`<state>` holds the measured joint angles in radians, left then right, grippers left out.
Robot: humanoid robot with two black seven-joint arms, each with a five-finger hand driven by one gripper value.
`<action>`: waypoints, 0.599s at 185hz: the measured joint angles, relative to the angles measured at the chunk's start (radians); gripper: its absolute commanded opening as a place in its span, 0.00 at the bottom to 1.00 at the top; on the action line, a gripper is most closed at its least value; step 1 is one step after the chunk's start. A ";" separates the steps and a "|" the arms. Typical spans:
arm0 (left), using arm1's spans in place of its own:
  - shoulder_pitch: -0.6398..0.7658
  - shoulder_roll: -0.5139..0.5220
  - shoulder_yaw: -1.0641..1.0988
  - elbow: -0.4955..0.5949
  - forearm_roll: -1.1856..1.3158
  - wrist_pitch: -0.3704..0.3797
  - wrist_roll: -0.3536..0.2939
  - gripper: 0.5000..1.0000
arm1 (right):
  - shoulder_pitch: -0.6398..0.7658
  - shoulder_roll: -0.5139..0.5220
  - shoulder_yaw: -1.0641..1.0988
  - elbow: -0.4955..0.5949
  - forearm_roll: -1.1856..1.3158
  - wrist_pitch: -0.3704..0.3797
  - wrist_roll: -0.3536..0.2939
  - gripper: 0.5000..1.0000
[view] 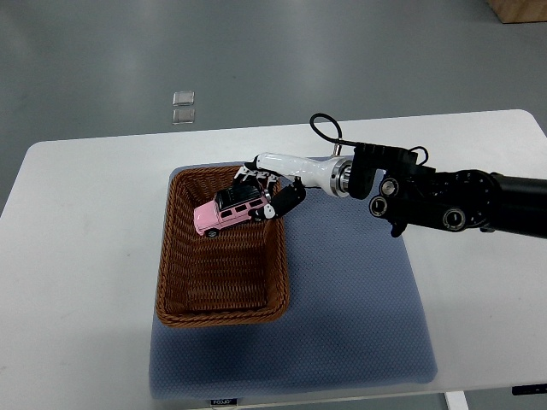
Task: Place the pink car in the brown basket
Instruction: 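Carry the pink car with the right hand over the wicker basket, then open the right hand to release the car into the basket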
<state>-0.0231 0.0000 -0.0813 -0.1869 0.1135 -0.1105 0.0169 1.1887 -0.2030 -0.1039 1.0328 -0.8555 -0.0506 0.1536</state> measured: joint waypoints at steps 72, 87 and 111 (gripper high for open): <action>0.000 0.000 0.001 0.001 0.000 -0.001 0.000 1.00 | -0.039 0.049 -0.039 -0.046 -0.012 -0.004 0.010 0.00; 0.000 0.000 0.002 0.001 0.000 -0.001 0.000 1.00 | -0.049 0.058 -0.039 -0.047 -0.013 -0.005 0.011 0.00; 0.000 0.000 0.002 0.001 0.000 -0.001 0.000 1.00 | -0.061 0.082 -0.039 -0.048 -0.014 -0.006 0.011 0.28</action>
<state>-0.0230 0.0000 -0.0796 -0.1855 0.1135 -0.1119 0.0169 1.1274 -0.1208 -0.1433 0.9853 -0.8694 -0.0568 0.1644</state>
